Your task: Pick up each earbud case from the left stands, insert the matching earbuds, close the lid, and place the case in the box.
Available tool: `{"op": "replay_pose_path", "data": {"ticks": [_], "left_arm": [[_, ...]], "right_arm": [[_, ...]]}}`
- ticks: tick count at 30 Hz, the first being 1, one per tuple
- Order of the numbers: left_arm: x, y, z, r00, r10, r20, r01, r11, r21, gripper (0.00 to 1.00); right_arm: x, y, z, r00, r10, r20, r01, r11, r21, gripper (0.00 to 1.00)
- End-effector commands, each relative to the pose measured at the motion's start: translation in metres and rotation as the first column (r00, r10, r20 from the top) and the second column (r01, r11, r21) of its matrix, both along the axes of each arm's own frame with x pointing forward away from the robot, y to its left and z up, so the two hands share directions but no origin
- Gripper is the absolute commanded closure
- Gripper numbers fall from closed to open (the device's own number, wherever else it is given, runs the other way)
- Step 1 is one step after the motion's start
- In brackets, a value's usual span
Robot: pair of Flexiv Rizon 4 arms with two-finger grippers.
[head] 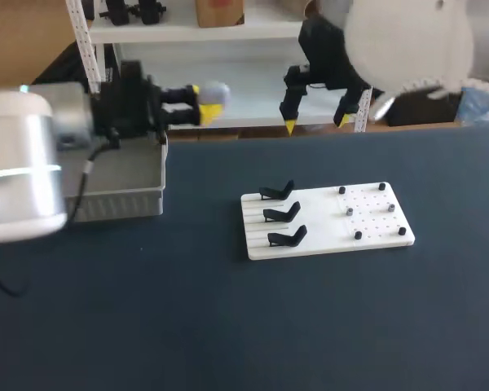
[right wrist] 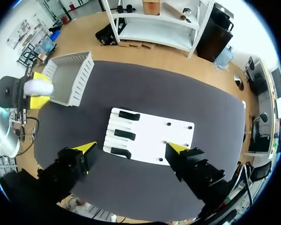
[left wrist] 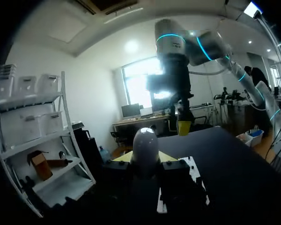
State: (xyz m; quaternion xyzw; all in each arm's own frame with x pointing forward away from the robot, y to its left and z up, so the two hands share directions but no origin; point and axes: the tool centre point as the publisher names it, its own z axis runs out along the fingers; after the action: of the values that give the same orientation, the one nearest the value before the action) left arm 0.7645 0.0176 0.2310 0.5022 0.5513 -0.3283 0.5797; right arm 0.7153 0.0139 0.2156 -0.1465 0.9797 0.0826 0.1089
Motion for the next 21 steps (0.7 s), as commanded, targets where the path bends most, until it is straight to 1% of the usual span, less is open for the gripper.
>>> {"op": "replay_pose_path", "data": {"ticks": [1,2,3,4,5,6,7,8,9,10,11,12,13,15,16,17,18,21], "left_arm": [[-0.016,0.066,0.02,0.996,0.086,0.013,-0.086,0.996,0.028,1.0],[-0.011,0.082,0.021,0.995,0.095,0.02,-0.095,0.995,0.028,1.0],[-0.007,0.093,0.02,0.993,0.114,0.015,-0.114,0.993,0.032,1.0],[-0.005,0.099,0.02,0.993,0.12,0.016,-0.12,0.992,0.044,1.0],[-0.001,0.112,0.019,0.993,0.109,0.039,-0.111,0.993,0.033,1.0],[0.001,0.118,0.017,0.993,0.111,0.043,-0.112,0.994,0.016,1.0],[0.006,0.129,0.011,0.991,0.125,0.039,-0.127,0.991,0.046,1.0],[0.009,0.134,0.007,0.993,0.113,0.041,-0.116,0.992,0.059,1.0],[0.016,0.147,-0.003,0.994,0.101,0.052,-0.103,0.994,0.035,1.0],[0.022,0.156,-0.012,0.993,0.116,0.028,-0.118,0.992,0.051,1.0],[0.026,0.164,-0.021,0.993,0.115,0.021,-0.116,0.991,0.071,1.0],[0.031,0.173,-0.031,0.991,0.132,0.001,-0.132,0.989,0.066,1.0],[0.035,0.18,-0.041,0.99,0.137,-0.016,-0.135,0.988,0.08,1.0],[0.041,0.189,-0.057,0.99,0.133,-0.043,-0.128,0.986,0.105,1.0],[0.043,0.193,-0.066,0.991,0.125,-0.057,-0.12,0.989,0.089,1.0],[0.046,0.196,-0.076,0.99,0.117,-0.083,-0.108,0.989,0.1,1.0],[0.05,0.202,-0.088,0.984,0.131,-0.117,-0.116,0.986,0.123,1.0],[0.056,0.211,-0.112,0.98,0.128,-0.152,-0.109,0.986,0.13,1.0]], "right_arm": [[-0.011,-0.004,-0.001,0.978,-0.038,0.204,0.025,0.997,0.067,0.0],[-0.011,-0.004,-0.001,0.978,-0.038,0.204,0.025,0.997,0.067,0.0],[-0.011,-0.004,-0.001,0.978,-0.038,0.204,0.025,0.997,0.067,0.0],[-0.011,-0.004,-0.001,0.978,-0.038,0.204,0.025,0.997,0.067,0.0],[-0.011,-0.004,-0.001,0.978,-0.038,0.204,0.025,0.997,0.067,0.0],[-0.011,-0.004,-0.001,0.978,-0.038,0.204,0.025,0.997,0.067,0.0],[-0.011,-0.004,-0.001,0.978,-0.038,0.204,0.025,0.997,0.067,0.0],[-0.011,-0.004,-0.001,0.978,-0.038,0.204,0.025,0.997,0.067,0.0],[-0.011,-0.004,-0.001,0.978,-0.038,0.204,0.025,0.997,0.067,0.0],[-0.011,-0.004,-0.001,0.978,-0.038,0.204,0.025,0.997,0.067,0.0],[-0.011,-0.004,-0.001,0.978,-0.038,0.204,0.025,0.997,0.067,0.0],[-0.011,-0.004,-0.001,0.978,-0.038,0.204,0.025,0.997,0.067,0.0],[-0.011,-0.004,-0.001,0.978,-0.038,0.204,0.025,0.997,0.067,0.0],[-0.011,-0.004,-0.001,0.978,-0.038,0.204,0.025,0.997,0.067,0.0],[-0.011,-0.004,-0.001,0.978,-0.038,0.204,0.025,0.997,0.067,0.0],[-0.011,-0.004,-0.001,0.978,-0.038,0.204,0.025,0.997,0.067,0.0],[-0.011,-0.004,-0.001,0.978,-0.038,0.204,0.025,0.997,0.067,0.0],[-0.011,-0.004,-0.001,0.978,-0.038,0.204,0.025,0.997,0.067,0.0]]}}
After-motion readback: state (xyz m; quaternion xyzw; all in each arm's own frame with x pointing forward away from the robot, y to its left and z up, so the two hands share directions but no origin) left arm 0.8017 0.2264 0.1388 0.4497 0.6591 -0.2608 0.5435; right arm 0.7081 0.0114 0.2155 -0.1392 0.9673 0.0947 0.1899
